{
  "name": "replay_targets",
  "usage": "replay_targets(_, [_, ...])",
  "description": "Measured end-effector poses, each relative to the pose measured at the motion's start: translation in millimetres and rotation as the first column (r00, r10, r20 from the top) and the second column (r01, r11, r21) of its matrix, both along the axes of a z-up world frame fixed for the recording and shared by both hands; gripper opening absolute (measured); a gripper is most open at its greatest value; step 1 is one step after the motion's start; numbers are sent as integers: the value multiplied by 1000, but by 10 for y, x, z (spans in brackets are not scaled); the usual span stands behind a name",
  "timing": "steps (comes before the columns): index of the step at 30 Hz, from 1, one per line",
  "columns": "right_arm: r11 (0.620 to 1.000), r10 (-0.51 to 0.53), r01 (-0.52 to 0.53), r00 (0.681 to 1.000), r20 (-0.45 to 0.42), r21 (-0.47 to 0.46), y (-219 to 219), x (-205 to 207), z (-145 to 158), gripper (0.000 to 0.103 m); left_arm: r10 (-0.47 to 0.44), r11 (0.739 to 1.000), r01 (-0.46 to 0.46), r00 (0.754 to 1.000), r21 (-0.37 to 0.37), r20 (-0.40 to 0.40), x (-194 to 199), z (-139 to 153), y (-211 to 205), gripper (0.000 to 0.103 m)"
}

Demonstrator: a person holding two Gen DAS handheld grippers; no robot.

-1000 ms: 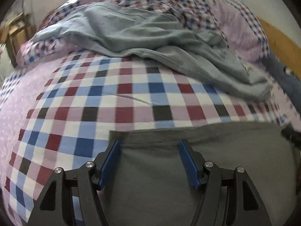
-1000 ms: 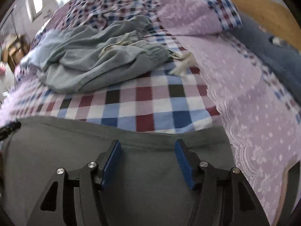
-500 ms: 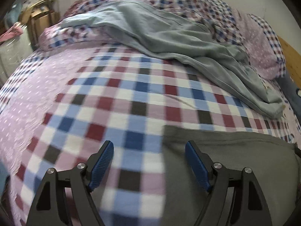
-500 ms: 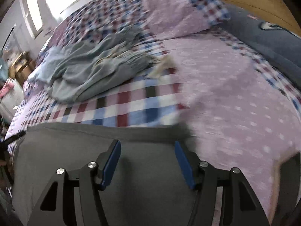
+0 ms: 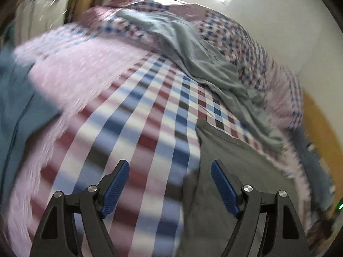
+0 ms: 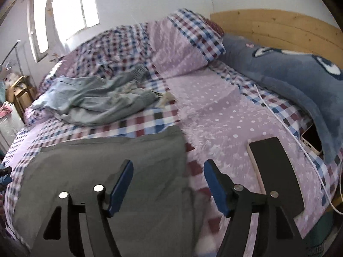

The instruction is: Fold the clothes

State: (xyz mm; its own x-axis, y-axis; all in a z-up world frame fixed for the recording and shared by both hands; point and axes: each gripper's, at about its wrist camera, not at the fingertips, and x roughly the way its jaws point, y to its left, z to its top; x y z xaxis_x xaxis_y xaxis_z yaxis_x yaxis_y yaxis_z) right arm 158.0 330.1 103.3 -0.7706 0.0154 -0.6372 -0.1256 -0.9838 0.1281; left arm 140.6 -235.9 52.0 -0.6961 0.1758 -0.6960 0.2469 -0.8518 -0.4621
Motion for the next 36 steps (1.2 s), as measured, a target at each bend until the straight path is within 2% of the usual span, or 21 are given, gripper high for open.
replay_targets(1, [1000,1,-1,1000,-22,14,-50,72,45,72,6,999,-6,1000,39,3,123,-16,-29,82])
replay_targets(4, [999,-44,47,990,-135,25,-71,385,238,73,4,997,-4,1000,77,1,408,-4,-11,82])
replay_targets(7, [980,-192,175,946,-260,-90,224,773,413,80,-19,995,21,999,102,-26,648,34,54,82])
replay_targets(10, [928,-349,295,902,-255,-229,580,1025,417,80,-45,991,48,999,124,-27,791,6,113,82])
replay_targets(13, [871,-435,353,878,-202,-340,822,1156,342,80,-74,985,76,997,152,-22,927,-42,173,82])
replay_targets(16, [870,-431,345,880,-201,-353,817,1202,343,80,-97,976,98,995,197,-16,1032,-102,222,82])
replay_targets(19, [906,-363,288,906,-217,-311,589,1175,382,80,-97,965,98,995,242,-15,1153,-164,268,82])
replay_targets(23, [965,-205,160,954,-218,-209,60,1062,378,80,-96,953,88,995,290,14,1276,-276,327,82])
replay_targets(27, [999,-33,24,977,-210,-49,-598,974,323,80,-52,931,38,998,364,30,1404,-401,305,82])
replay_targets(30, [991,122,-107,972,-201,81,-1093,947,278,80,11,891,-27,999,453,38,1526,-546,267,83])
replay_targets(33, [954,271,-241,947,-171,176,-1558,974,198,80,28,848,-43,999,528,36,1531,-665,247,84])
replay_targets(36, [906,389,-349,910,-145,241,-1944,1008,89,80,9,819,-19,1000,573,21,1471,-736,277,84])
